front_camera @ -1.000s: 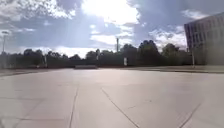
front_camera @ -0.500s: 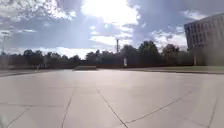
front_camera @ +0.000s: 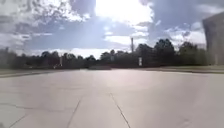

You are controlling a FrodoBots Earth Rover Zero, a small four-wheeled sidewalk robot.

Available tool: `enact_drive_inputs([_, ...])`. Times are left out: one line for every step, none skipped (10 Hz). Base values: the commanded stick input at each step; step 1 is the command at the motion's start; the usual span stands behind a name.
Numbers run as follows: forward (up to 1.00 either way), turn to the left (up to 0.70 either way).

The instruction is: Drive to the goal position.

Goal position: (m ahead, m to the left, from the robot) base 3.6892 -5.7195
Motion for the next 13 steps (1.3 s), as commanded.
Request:
enact_drive_inputs([0.70,-0.01])
enact_drive_inputs([0.70,-0.01])
enact_drive_inputs([0.70,-0.01])
enact_drive_inputs([0.70,-0.01])
enact_drive_inputs([0.70,-0.01])
enact_drive_inputs([0.70,-0.01])
enact_drive_inputs([0.70,-0.01])
enact_drive_inputs([0.70,-0.01])
enact_drive_inputs([0.70,-0.01])
enact_drive_inputs([0.70,-0.01])
enact_drive_inputs([0.70,-0.01])
enact_drive_inputs([0.70,-0.01])
enact_drive_inputs([0.70,-0.01])
